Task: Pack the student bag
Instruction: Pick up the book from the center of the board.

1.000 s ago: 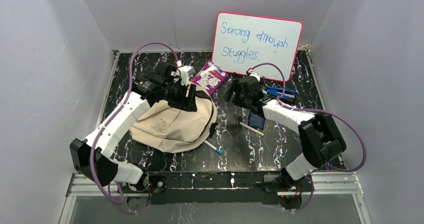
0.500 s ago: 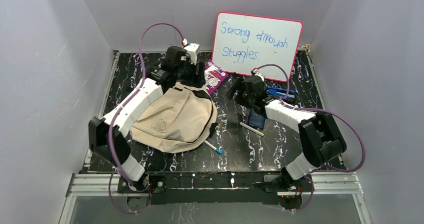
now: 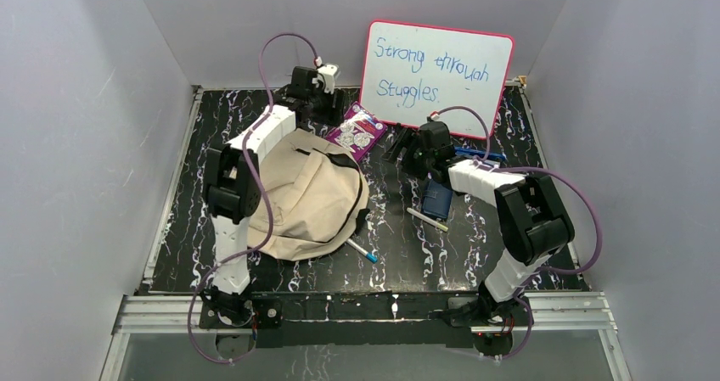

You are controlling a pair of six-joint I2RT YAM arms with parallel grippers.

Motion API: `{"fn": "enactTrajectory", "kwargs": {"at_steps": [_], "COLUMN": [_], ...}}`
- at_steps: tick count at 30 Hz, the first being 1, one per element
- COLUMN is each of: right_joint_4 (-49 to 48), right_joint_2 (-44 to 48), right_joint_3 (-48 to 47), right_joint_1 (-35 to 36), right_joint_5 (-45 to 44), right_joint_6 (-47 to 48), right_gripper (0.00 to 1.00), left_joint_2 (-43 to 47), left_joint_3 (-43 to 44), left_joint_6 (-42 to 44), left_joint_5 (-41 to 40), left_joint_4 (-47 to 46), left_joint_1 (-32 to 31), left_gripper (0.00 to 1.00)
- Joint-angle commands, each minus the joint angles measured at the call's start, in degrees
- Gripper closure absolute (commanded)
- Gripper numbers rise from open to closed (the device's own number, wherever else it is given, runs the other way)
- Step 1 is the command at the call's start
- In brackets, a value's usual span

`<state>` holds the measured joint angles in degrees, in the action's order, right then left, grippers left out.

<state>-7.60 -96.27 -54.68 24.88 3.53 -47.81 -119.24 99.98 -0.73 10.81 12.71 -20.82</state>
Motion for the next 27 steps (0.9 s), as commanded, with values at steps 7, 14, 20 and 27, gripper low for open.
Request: {"fn": "enactTrajectory", "kwargs": {"at_steps": [7, 14, 20, 27], "right_joint_4": [-4.5, -4.8, -5.1, -5.4], "right_joint_2": [-4.0, -14.9, -22.1, -28.5], "right_joint_3": [-5.4, -14.5, -21.2, -26.9], "right_joint_1": [0.1, 0.2, 0.1, 0.4], "right_joint_5": [-1.0, -2.6, -0.4, 5.4], "right_joint_6": [-0.4, -8.3, -10.2, -11.1], "right_gripper": [0.15, 0.15, 0.16, 0.23], "left_joint_2": [-14.2, -16.1, -16.5, -14.9], "left_joint_3": [16.5, 14.1, 10.8, 4.9], "left_joint_6": [4.7, 2.1, 1.4, 1.1], "left_joint_5": [10.5, 17.7, 18.1, 19.9], "left_joint_4": [2.6, 0.7, -0.3, -2.0], "left_joint_1": [4.3, 5.1, 5.0, 5.1], "left_gripper": [0.36, 0.36, 0.36, 0.38]}}
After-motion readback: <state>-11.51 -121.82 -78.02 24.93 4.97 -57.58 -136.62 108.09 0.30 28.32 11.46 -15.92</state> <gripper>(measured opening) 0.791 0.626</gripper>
